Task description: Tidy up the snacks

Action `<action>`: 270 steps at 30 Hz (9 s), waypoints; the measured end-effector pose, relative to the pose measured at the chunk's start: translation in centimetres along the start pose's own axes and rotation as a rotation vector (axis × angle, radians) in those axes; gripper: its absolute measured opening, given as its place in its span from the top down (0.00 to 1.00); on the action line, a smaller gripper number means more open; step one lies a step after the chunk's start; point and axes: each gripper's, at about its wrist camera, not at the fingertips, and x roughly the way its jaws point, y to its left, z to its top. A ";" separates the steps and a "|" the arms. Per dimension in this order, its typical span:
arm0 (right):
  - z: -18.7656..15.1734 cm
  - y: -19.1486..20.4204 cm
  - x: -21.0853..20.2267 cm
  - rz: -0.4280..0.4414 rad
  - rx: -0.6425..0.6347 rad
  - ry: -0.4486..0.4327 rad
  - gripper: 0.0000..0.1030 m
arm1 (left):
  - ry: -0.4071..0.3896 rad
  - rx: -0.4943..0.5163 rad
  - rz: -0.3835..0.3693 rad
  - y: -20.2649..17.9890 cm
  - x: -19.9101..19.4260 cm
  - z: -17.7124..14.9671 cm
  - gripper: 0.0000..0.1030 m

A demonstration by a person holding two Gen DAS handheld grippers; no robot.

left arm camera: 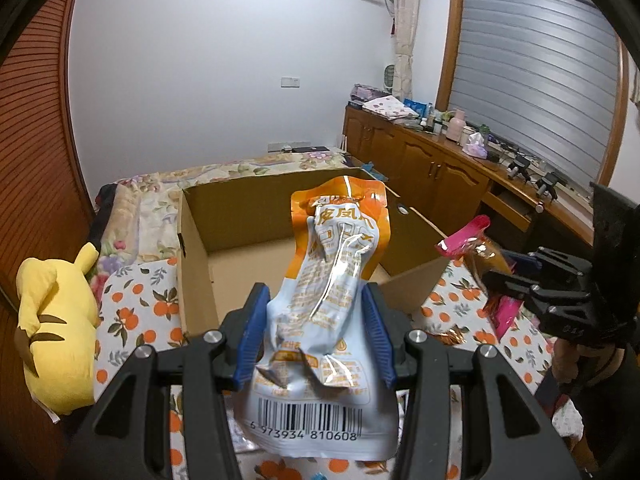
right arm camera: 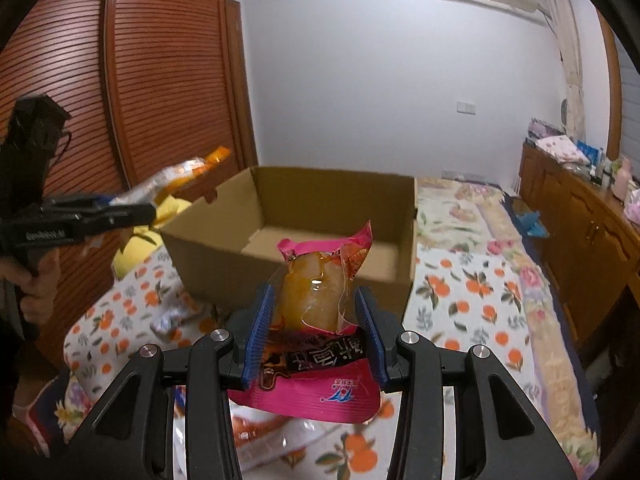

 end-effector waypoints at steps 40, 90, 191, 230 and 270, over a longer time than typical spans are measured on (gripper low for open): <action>4.6 -2.7 10.6 0.014 0.090 0.135 0.75 | 0.097 -0.035 0.072 2.7 8.7 3.2 0.41; -10.3 -4.7 4.7 -0.057 0.081 0.187 0.45 | 0.208 -0.047 0.088 -1.3 1.1 -17.4 0.25; -2.8 -0.3 1.1 -0.064 -0.092 0.019 0.80 | -0.046 -0.030 0.097 -2.1 0.3 -3.3 0.79; 2.8 -1.2 9.2 -0.027 0.003 0.114 0.79 | -0.006 -0.035 0.136 -1.0 7.6 0.7 0.76; -4.8 0.4 2.0 0.063 0.029 0.154 0.46 | -0.040 -0.017 0.033 -3.8 -0.1 -6.9 0.32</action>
